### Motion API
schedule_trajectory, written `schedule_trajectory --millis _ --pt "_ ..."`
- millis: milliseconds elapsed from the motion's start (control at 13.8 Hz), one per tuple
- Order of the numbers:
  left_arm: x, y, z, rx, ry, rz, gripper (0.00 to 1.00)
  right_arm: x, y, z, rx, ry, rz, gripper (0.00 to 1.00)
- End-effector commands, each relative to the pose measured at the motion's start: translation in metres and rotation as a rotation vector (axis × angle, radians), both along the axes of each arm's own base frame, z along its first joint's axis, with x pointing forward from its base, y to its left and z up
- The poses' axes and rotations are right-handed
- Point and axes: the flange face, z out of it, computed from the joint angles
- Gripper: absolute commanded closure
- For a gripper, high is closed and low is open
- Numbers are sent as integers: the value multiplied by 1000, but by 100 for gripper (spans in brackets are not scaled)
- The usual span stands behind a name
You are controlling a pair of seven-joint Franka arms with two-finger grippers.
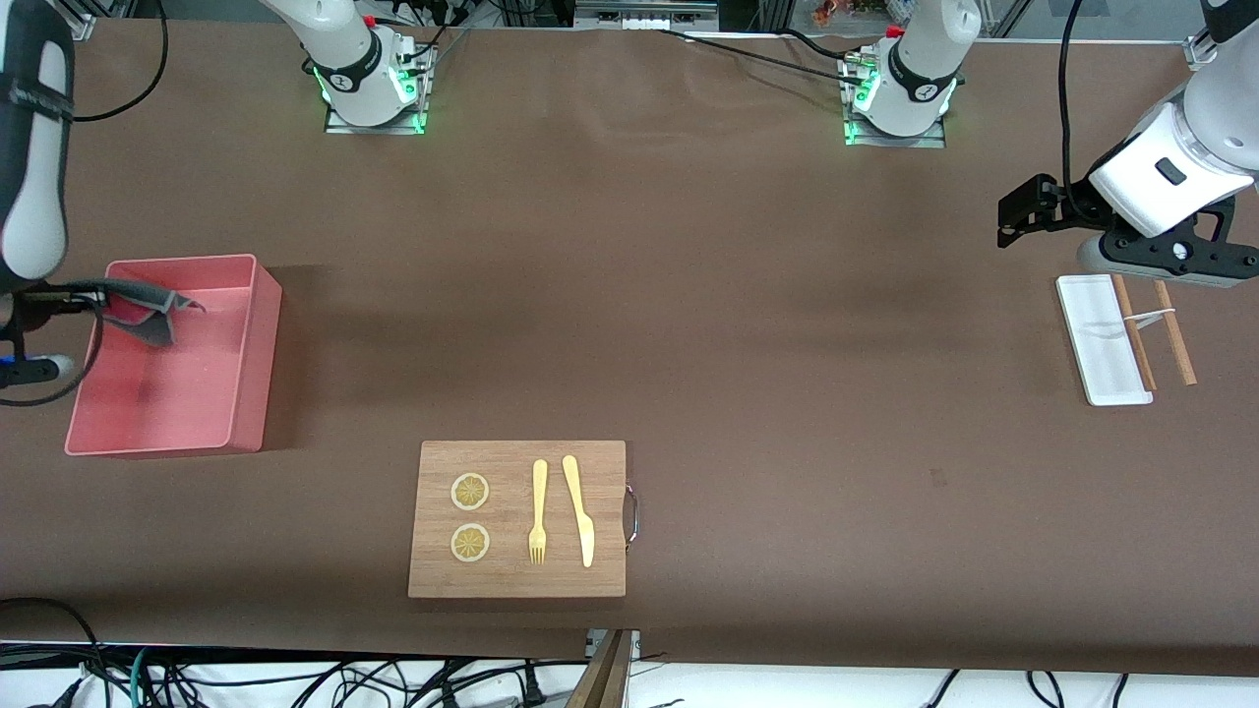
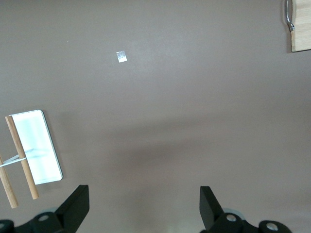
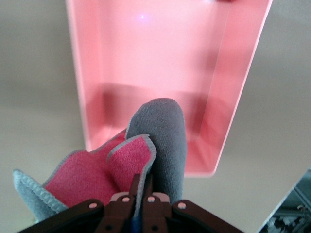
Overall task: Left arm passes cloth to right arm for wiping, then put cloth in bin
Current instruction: 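Carry the cloth over the pink bin and open the right gripper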
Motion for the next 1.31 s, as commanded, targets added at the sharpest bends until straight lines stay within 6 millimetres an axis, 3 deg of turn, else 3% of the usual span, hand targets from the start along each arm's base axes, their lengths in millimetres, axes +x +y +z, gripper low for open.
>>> schedule_trajectory --millis 0,218,291,364,436,582,800,945,1236 --pt "-3 0 1 24 0 -21 0 -13 -15 -50 -2 -35 31 100" --pt "-3 1 1 23 0 -20 0 -13 -23 -86 -14 -69 37 100" --pt "-3 0 1 23 0 -22 0 -12 -23 -94 -10 -76 32 61" --pt "-3 -2 0 23 3 -25 0 -10 -23 -95 0 -91 25 6" --pt "-3 -2 0 23 3 -25 0 -8 -23 -92 1 -108 23 0" --pt "-3 -2 0 23 3 -25 0 -4 -24 -70 6 -151 7 0" --pt "-4 -5 1 22 2 -31 0 -8 -11 2 85 -249 -25 0" --pt "-5 -10 1 31 3 -41 0 -4 19 49 111 -250 12 0" --pt "-5 -10 2 37 2 -41 0 -13 84 107 71 -250 -132 0"
